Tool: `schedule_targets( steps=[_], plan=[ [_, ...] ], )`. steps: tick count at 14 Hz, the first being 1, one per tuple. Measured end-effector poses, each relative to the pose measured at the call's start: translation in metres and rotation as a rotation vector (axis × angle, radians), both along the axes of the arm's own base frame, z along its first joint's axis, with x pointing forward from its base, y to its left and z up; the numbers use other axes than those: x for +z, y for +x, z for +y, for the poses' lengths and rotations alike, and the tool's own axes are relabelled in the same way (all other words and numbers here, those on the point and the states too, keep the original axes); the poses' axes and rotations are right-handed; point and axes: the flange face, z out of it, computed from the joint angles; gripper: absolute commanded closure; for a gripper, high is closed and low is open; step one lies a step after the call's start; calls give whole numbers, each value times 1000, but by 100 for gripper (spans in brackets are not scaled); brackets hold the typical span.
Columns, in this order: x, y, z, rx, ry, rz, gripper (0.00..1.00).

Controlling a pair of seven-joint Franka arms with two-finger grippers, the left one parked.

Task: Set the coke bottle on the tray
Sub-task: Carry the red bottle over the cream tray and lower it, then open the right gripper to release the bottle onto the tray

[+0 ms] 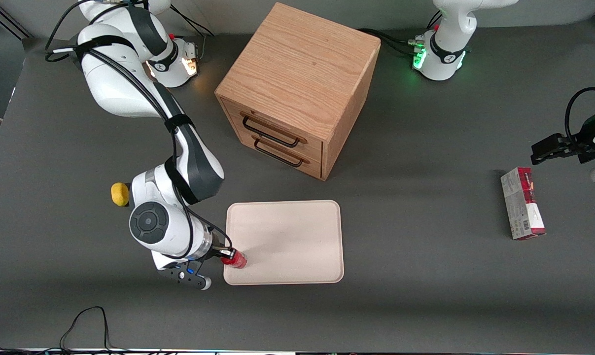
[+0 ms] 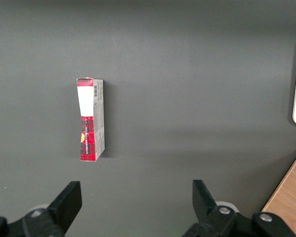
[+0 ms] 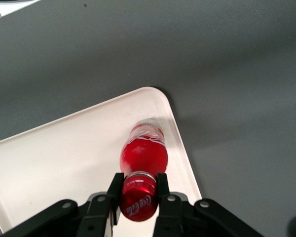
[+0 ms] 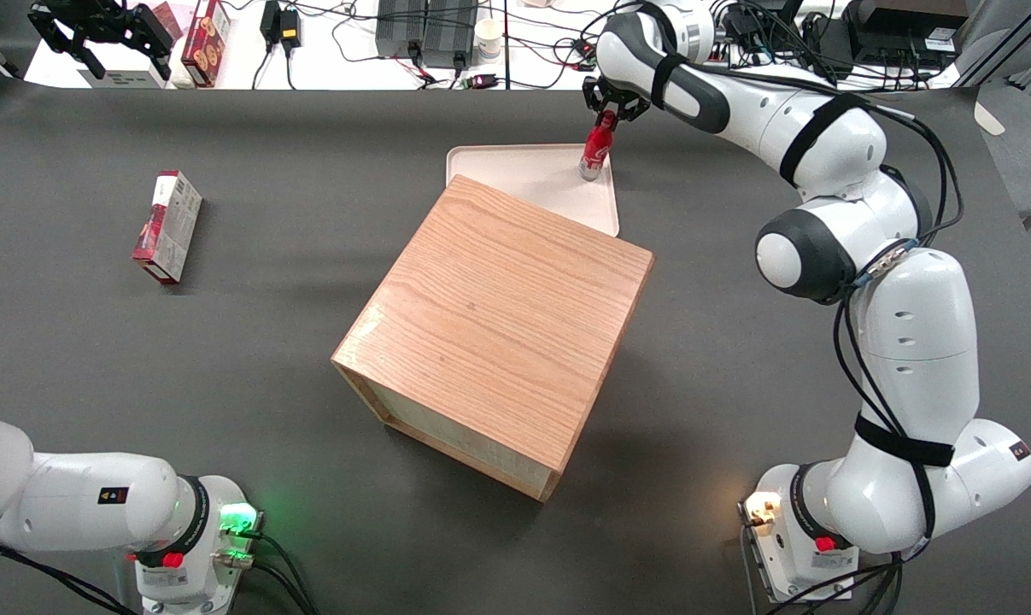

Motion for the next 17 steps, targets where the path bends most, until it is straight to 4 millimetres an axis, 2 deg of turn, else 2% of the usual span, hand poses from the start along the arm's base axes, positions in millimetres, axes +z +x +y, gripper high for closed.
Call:
schedule_targets(
  steps=[3, 4, 5, 10, 17],
  plan=[
    [-1, 0, 0, 0, 0, 1, 100],
    [-1, 0, 0, 0, -1, 1, 8],
    [-1, 0, 0, 0, -2, 0, 0],
    [3, -3, 10, 27, -46, -29, 0],
    [6, -2, 11, 23, -46, -35, 0]
  ],
)
